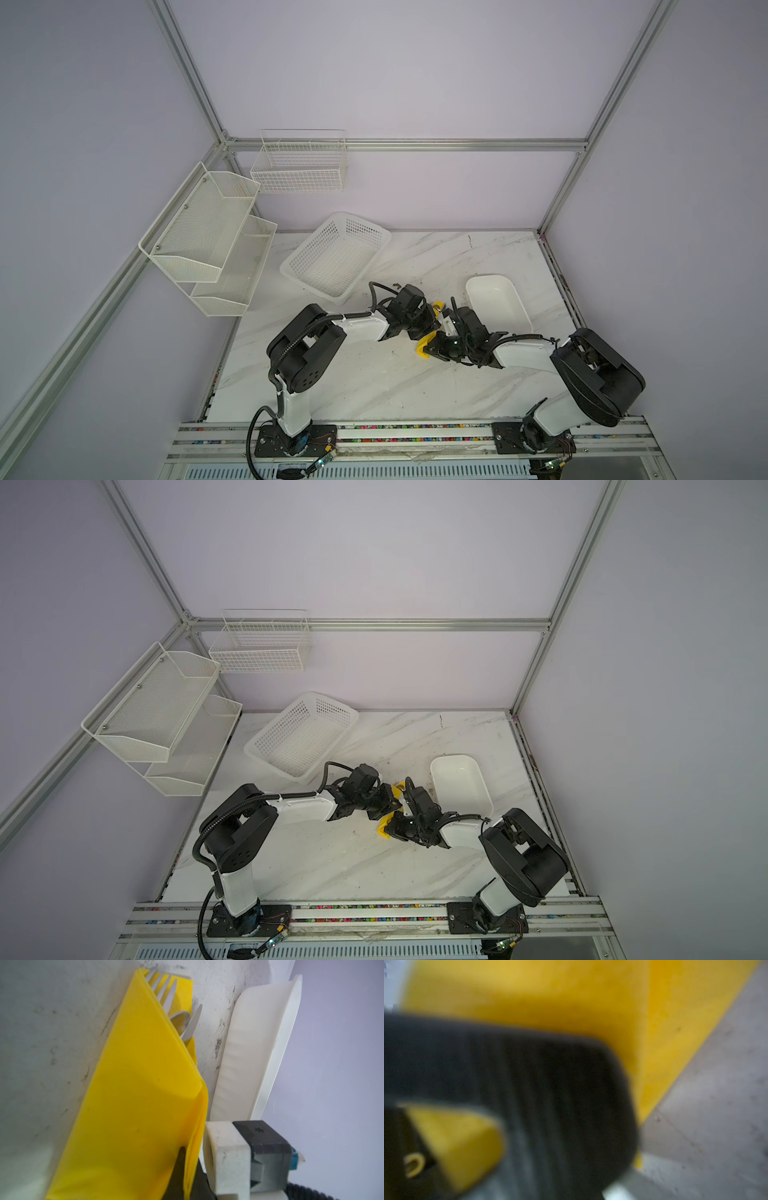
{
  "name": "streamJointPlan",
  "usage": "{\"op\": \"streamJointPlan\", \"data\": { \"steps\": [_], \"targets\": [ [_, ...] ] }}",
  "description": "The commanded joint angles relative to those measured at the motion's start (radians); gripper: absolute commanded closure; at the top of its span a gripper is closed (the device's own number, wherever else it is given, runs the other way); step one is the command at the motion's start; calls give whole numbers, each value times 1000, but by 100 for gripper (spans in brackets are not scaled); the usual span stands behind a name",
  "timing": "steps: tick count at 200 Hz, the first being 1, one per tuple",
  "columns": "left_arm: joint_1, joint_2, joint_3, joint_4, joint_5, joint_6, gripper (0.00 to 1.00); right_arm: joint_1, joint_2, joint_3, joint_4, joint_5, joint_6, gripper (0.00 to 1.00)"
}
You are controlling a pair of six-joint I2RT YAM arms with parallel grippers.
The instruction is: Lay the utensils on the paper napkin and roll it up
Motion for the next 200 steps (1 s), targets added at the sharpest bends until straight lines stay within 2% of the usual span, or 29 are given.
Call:
{"op": "streamJointPlan", "data": {
  "steps": [1, 20, 49, 103, 122, 155, 200],
  "targets": [
    [-6, 8, -22, 71, 3, -28, 100, -6, -17, -17, -71, 31, 0, 87],
    [-7, 16, -23, 71, 4, -26, 100, -6, -55, -14, -95, 37, 6, 85],
    [-7, 16, -25, 71, -2, -26, 100, -7, -130, -22, -146, 75, 32, 77],
    [-6, 16, -15, 73, 2, -23, 100, -6, -250, -60, -151, 105, 87, 44],
    [-6, 17, -14, 74, 7, -23, 100, -7, -253, -60, -129, 105, 101, 37],
    [-8, 20, -13, 74, 12, -26, 100, -6, -215, -59, -73, 117, 141, 30],
    [-13, 27, -9, 74, 19, -28, 100, -6, -185, -66, -11, 150, 198, 28]
  ]
}}
